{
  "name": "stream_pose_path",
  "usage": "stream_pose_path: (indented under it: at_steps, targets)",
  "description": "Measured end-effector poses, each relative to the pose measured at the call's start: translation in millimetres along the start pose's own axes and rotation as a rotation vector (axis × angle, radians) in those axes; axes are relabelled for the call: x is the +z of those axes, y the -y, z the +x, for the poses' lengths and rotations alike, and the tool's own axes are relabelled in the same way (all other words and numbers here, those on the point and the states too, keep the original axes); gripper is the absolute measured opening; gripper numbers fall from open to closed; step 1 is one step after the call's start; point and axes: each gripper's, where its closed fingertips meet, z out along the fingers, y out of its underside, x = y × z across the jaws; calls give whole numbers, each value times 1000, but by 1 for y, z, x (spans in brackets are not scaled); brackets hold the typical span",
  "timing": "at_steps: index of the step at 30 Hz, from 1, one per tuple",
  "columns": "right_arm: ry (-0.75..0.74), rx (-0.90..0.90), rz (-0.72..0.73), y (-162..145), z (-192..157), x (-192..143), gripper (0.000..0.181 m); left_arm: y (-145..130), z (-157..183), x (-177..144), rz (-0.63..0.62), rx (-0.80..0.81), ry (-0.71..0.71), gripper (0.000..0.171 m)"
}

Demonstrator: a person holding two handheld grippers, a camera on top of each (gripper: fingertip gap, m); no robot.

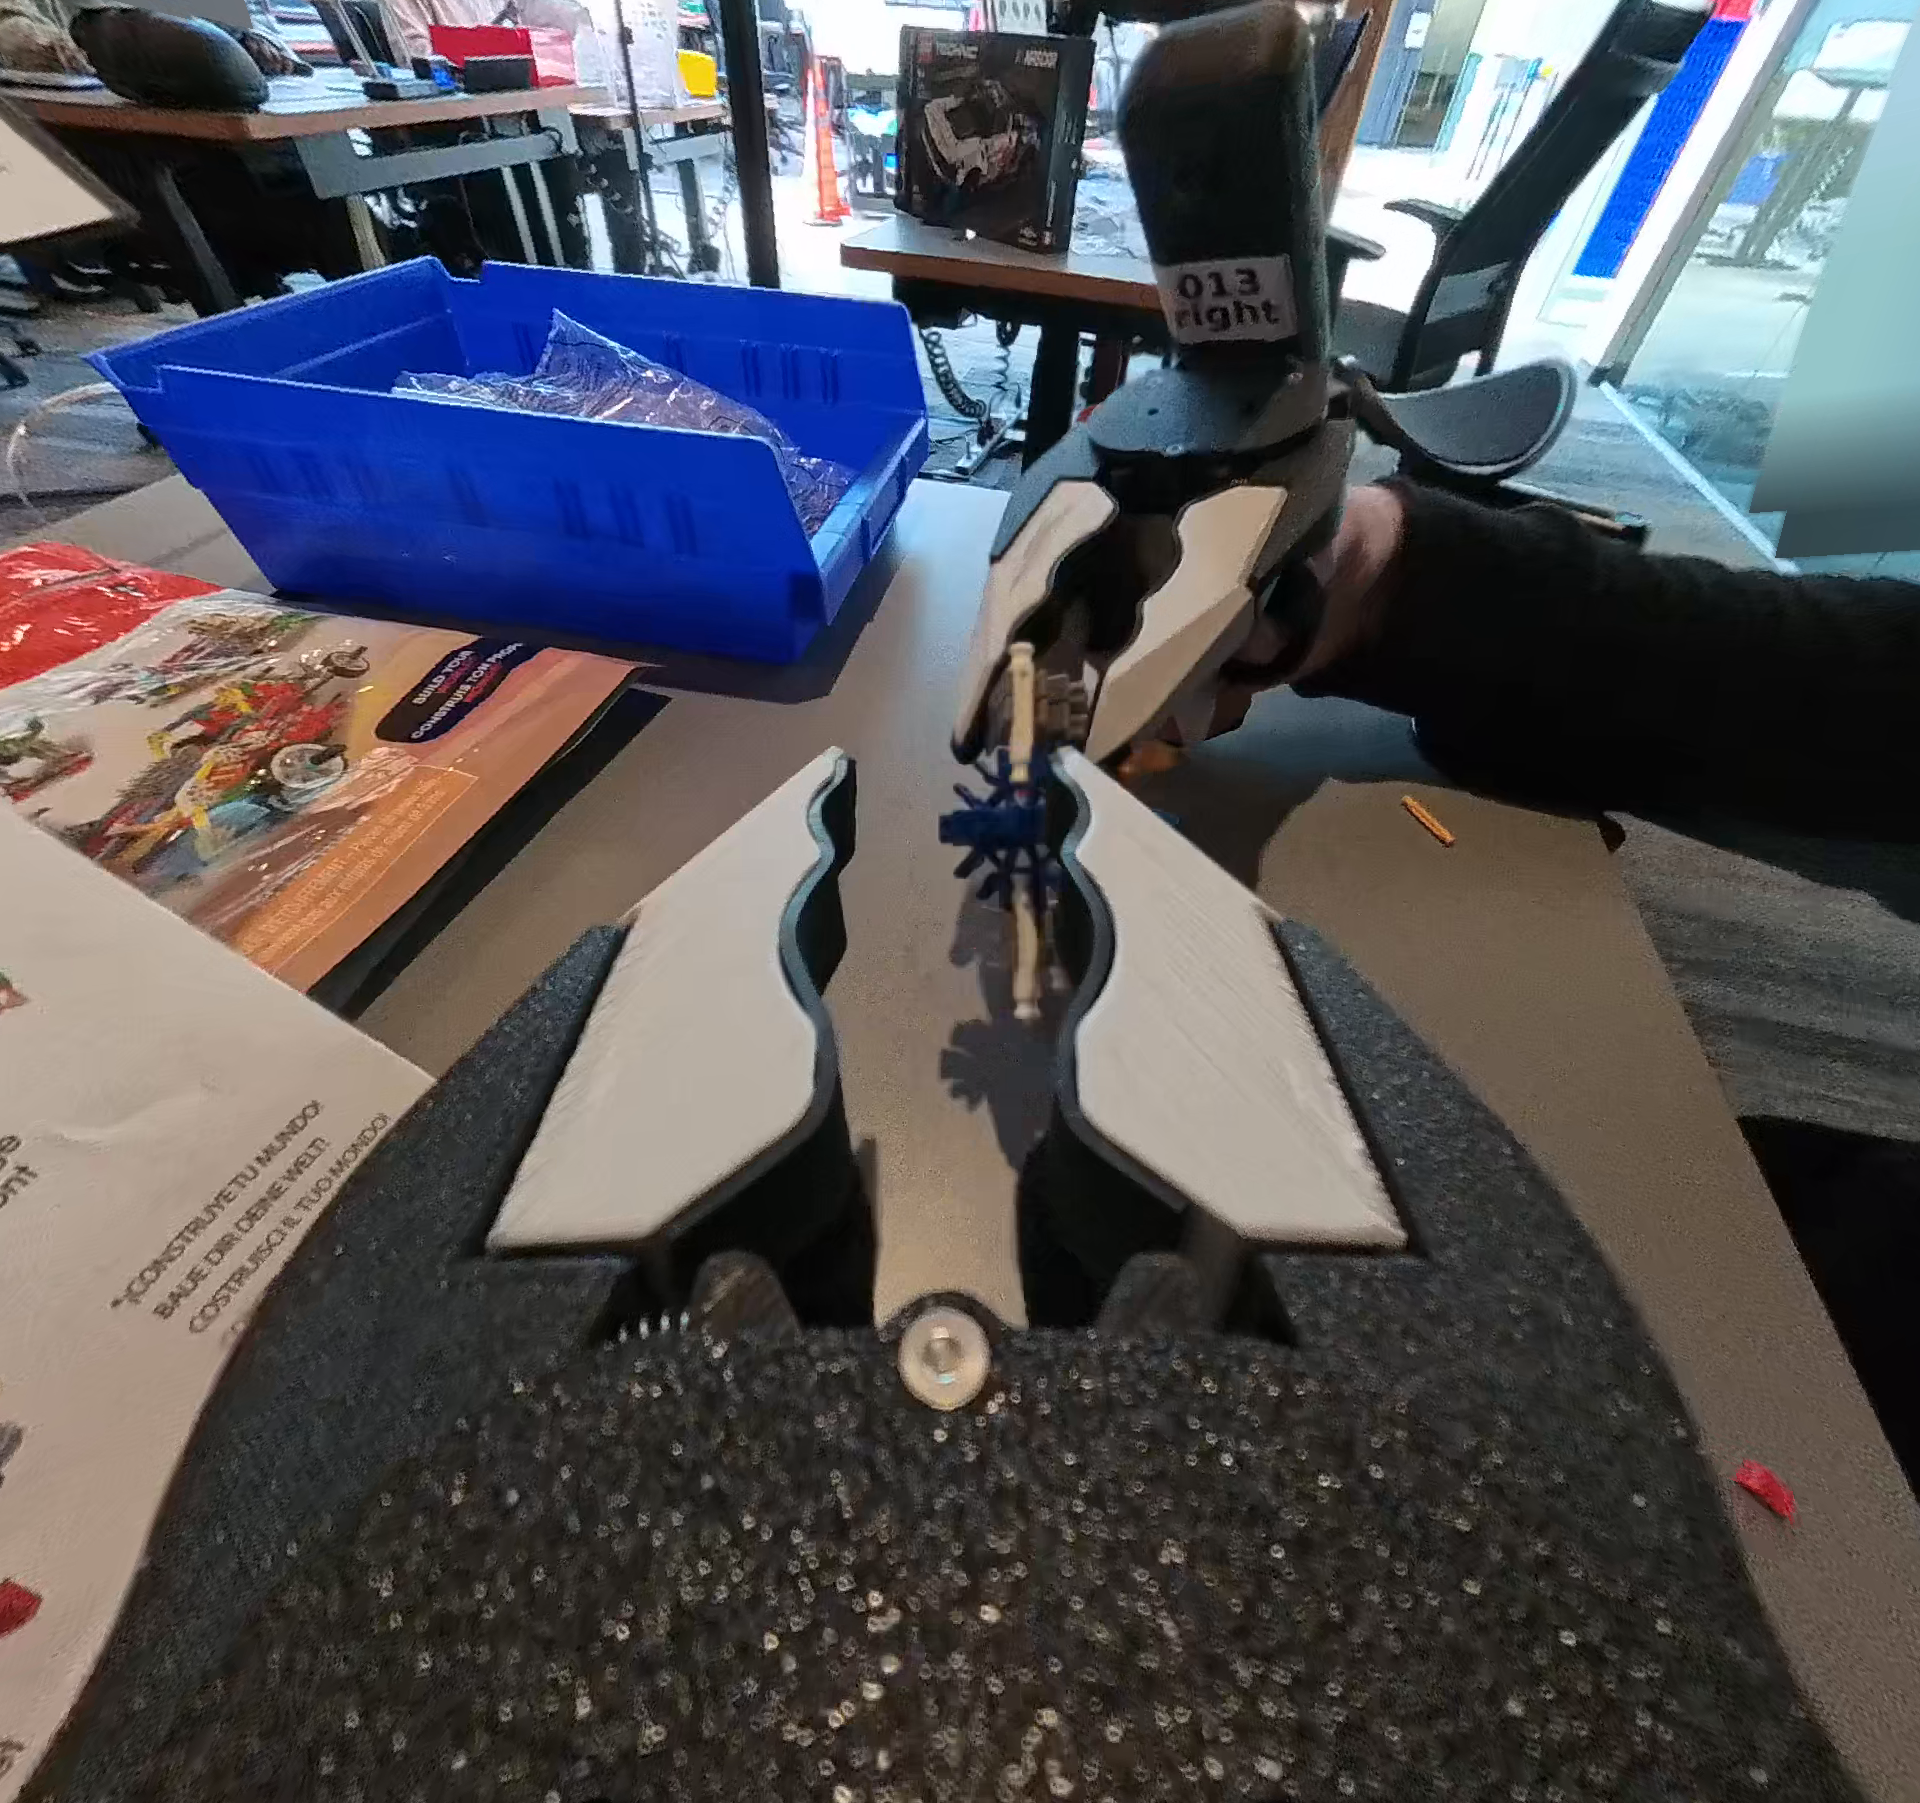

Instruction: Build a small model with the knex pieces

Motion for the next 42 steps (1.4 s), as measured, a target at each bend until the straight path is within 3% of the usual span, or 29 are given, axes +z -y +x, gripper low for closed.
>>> stream_pose_path:
  at_steps: [7, 12, 16, 21, 26, 28, 31, 36, 42]
  targets:
    - [47, -34, -26, -4, -11, 2, 30, -17, 15, 3, -109, 78, -60, 32]
    - [84, -62, -53, -10, -16, -3, 25, -28, 24, 9, -181, 80, -106, 46]
    - [24, -86, -134, -26, -4, -8, 23, -43, 30, 21, -242, 74, -153, 47]
    - [-21, -86, -159, -32, 7, -14, 23, -40, 19, 32, -246, 108, -100, 26]
    - [-101, -96, -224, -43, 20, -12, 23, -39, 14, 34, -316, 67, -53, 19]
    - [-106, -93, -228, -43, 21, -12, 23, -39, 15, 34, -375, 9, -43, 21]
    - [-142, -82, -243, -45, 27, -13, 26, -42, 14, 33, -451, 52, -24, 41]
    - [-166, -106, -282, -51, 28, -17, 31, -48, 8, 30, -433, 133, 4, 43]
    - [-179, -117, -334, -60, 30, -16, 23, -55, 8, 31, -427, 200, 8, 27]
